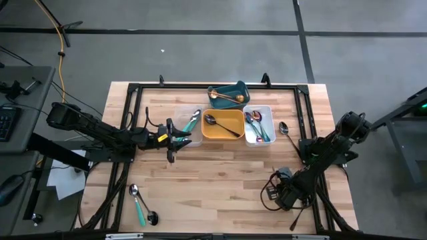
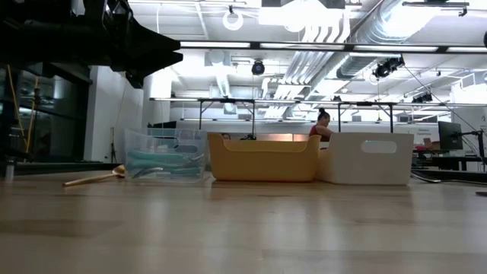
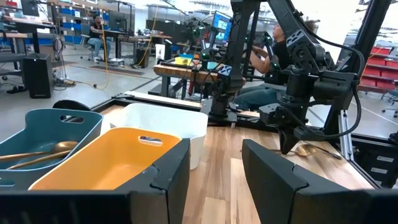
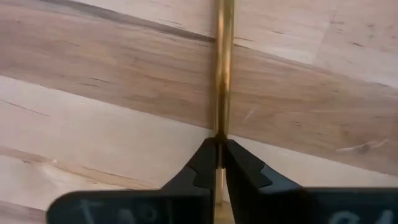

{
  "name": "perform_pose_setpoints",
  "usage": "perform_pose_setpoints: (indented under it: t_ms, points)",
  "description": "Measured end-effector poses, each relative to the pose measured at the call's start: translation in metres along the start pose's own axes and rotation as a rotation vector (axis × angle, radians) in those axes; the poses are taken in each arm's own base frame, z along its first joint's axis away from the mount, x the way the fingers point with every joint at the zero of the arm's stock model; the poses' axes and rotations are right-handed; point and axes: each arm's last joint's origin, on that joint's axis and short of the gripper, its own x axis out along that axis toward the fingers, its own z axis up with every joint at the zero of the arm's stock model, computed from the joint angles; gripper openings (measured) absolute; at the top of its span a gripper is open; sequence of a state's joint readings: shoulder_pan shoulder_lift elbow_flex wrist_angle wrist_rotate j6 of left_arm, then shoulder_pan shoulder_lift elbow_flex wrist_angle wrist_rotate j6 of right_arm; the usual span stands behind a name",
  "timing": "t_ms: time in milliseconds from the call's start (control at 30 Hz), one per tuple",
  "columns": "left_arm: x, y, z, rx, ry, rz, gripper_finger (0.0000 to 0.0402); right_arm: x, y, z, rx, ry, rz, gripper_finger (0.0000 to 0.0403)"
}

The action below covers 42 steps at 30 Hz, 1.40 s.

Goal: Sort silverware by color (type)
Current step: Put the gold color spoon into the green bin

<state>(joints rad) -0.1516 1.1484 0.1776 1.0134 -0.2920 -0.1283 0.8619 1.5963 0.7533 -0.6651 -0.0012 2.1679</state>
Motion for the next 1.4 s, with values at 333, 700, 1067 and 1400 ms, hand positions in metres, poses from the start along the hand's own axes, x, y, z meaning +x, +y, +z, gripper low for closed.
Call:
perform_pose_setpoints:
  t_ms: [333, 700, 1067, 1400]
  points:
    - [0.0, 0.0, 0.0, 0.0, 0.0, 0.0, 0.014, -0.014, 0.016, 0.01, -0.192, -0.053, 0.069, 0.0006]
    - [0.0, 0.0, 0.0, 0.0, -0.001, 0.0, 0.014, -0.035, 0.081, 0.047, -0.451, -0.373, 0.517, 0.0005]
    - [0.0, 0.0, 0.001, -0.001, -0.005, -0.001, 0.014, -0.068, 0.126, 0.118, -0.663, -0.905, 0.693, 0.0005]
    - [0.008, -0.005, 0.017, -0.026, -0.085, -0.011, 0.014, -0.087, 0.142, 0.168, -0.842, -1.179, 0.776, 0.0005]
